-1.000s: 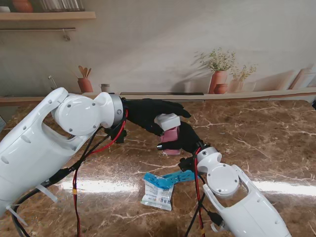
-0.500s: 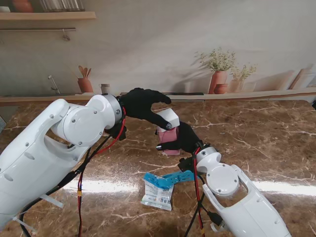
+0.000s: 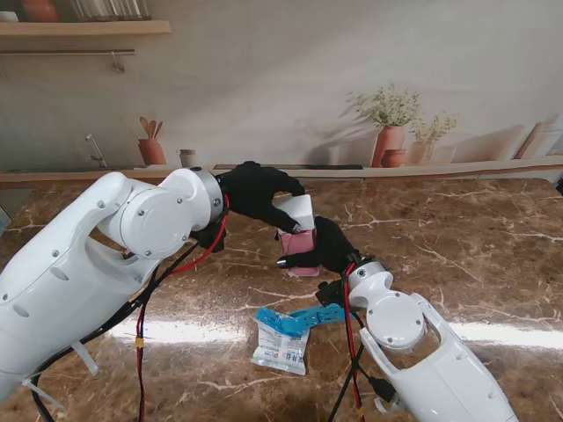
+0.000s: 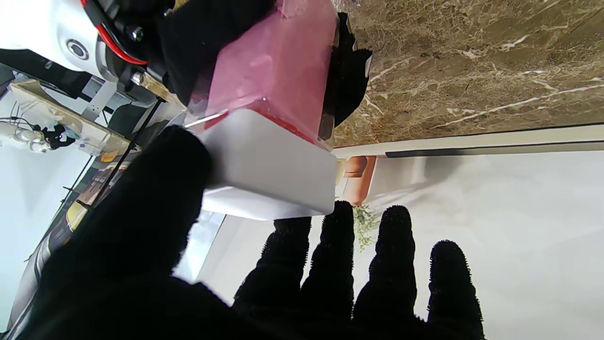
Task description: Fill the seasoning bottle
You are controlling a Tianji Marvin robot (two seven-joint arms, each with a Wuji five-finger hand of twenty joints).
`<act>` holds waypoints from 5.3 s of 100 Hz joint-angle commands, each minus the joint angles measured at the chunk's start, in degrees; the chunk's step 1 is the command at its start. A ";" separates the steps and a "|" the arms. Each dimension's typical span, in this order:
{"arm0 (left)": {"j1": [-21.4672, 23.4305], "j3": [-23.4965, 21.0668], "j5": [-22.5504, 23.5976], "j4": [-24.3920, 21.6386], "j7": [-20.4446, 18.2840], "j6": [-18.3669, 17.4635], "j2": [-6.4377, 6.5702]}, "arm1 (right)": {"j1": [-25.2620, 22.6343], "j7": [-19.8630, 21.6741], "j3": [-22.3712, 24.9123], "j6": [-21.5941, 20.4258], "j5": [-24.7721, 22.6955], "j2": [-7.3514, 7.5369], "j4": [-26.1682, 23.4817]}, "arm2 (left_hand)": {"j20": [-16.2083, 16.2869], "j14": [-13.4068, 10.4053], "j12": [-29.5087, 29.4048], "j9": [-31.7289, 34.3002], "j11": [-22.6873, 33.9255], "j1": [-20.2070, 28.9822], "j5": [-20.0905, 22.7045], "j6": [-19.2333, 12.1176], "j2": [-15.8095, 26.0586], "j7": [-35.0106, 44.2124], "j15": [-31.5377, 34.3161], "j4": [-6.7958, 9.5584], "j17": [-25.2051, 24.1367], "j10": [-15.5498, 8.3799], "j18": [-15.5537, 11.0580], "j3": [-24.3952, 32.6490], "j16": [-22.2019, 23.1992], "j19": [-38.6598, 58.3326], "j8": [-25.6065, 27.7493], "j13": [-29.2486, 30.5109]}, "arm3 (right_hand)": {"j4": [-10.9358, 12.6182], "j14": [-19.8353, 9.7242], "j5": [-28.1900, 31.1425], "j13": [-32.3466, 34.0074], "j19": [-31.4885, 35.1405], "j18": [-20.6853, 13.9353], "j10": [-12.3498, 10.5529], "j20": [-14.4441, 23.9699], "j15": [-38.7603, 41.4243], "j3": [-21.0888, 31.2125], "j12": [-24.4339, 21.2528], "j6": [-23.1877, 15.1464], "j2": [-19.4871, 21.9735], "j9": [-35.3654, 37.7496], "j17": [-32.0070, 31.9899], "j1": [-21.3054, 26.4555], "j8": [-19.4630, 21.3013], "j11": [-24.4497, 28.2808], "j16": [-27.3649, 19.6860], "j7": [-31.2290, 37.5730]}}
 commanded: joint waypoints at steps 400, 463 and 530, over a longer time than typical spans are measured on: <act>1.00 -1.57 -5.64 2.55 -1.48 -2.77 0.60 | -0.31 3.39 0.11 -0.35 0.64 0.54 -1.33 | 4.40 -1.75 2.14 3.04 3.39 4.88 1.52 -9.67 -1.31 2.43 1.39 -0.68 -0.68 -3.93 -2.69 9.10 3.53 5.09 -1.66 2.54 | -2.31 -13.46 13.49 8.78 5.29 -6.13 -2.43 3.65 31.06 20.58 3.91 -8.07 26.28 7.30 1.28 17.93 5.20 9.12 5.86 10.68; 1.92 -3.84 -13.01 5.15 -2.48 -10.44 0.78 | -0.15 10.03 1.31 -2.30 8.63 1.44 -1.08 | 6.58 -5.85 3.30 1.52 5.66 37.71 12.15 -29.43 5.78 10.76 1.97 -5.16 -0.77 -12.93 -8.30 24.46 3.65 -3.52 -3.79 -0.59 | -2.72 -13.02 14.91 9.78 5.35 -5.52 -2.44 4.05 31.14 21.78 4.87 -7.61 26.50 8.67 2.03 18.24 10.45 9.03 5.78 11.45; 4.04 -2.78 -9.27 4.47 -0.58 -10.96 0.65 | 0.71 7.74 0.13 -3.02 5.35 1.14 -0.30 | 3.51 -2.31 2.84 2.70 4.72 -4.27 2.76 -5.12 -5.58 -0.41 2.96 -1.14 0.26 -4.48 -0.71 -3.71 5.03 12.49 -10.37 6.25 | -1.96 -12.30 7.10 7.25 1.06 -4.93 -2.25 3.06 26.35 18.00 2.88 -8.17 25.44 7.24 -0.46 14.68 -2.22 5.98 4.78 12.27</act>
